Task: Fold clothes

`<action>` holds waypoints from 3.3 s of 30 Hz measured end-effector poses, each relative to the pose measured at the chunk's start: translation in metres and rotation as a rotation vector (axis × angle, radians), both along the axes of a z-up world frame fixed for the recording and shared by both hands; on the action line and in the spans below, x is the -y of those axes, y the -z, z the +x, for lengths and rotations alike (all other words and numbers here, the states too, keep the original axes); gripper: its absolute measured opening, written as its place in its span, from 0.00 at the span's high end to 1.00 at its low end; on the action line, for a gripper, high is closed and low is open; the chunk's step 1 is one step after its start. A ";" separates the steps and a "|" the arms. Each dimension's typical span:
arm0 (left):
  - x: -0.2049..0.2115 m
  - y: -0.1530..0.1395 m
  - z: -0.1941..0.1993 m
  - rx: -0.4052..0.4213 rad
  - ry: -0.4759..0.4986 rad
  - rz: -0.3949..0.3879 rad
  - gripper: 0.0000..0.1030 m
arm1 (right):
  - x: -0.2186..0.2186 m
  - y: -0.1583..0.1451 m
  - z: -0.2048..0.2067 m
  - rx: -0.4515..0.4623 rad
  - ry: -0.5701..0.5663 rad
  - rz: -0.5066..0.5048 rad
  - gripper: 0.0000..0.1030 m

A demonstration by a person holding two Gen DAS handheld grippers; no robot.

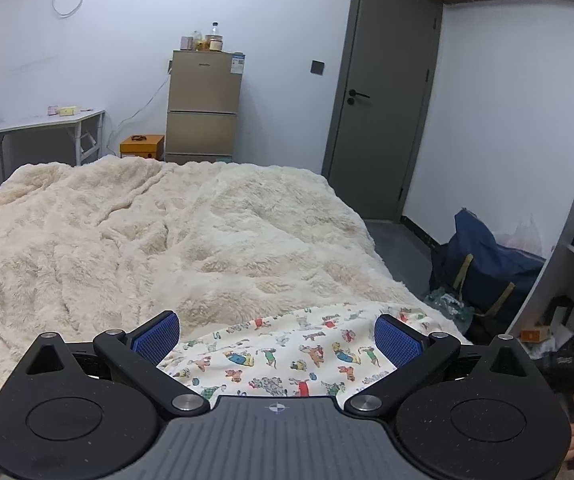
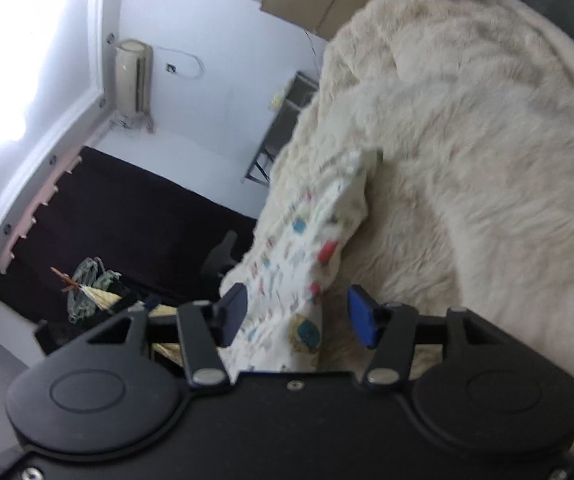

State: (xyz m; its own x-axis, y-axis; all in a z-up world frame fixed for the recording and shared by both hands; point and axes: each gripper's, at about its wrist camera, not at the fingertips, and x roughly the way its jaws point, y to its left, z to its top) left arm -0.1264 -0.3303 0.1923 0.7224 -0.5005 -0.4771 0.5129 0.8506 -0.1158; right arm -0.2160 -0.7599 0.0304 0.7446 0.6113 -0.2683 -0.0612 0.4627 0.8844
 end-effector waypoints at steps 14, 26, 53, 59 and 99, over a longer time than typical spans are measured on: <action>0.011 0.007 -0.001 -0.006 0.024 0.026 0.00 | -0.027 0.013 -0.001 0.021 -0.198 0.051 0.81; 0.013 0.010 0.002 -0.011 0.027 0.036 0.00 | -0.042 0.022 0.014 0.004 -0.121 0.094 0.76; 0.000 0.007 0.006 -0.008 0.016 0.007 0.00 | 0.073 -0.017 -0.034 0.140 0.107 0.112 0.95; 0.006 0.009 0.007 -0.008 0.027 0.026 0.00 | 0.100 -0.001 -0.043 0.079 0.032 -0.162 0.82; 0.176 0.091 -0.010 0.268 1.023 0.560 0.04 | 0.053 -0.068 0.013 0.176 0.065 0.096 0.93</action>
State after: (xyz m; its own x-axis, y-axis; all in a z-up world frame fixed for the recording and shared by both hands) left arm -0.1360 -0.5062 0.1015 0.2201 -0.6720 -0.7071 0.9324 -0.0681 0.3549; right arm -0.2026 -0.8126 0.0984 0.8137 0.5767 -0.0730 -0.1914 0.3845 0.9031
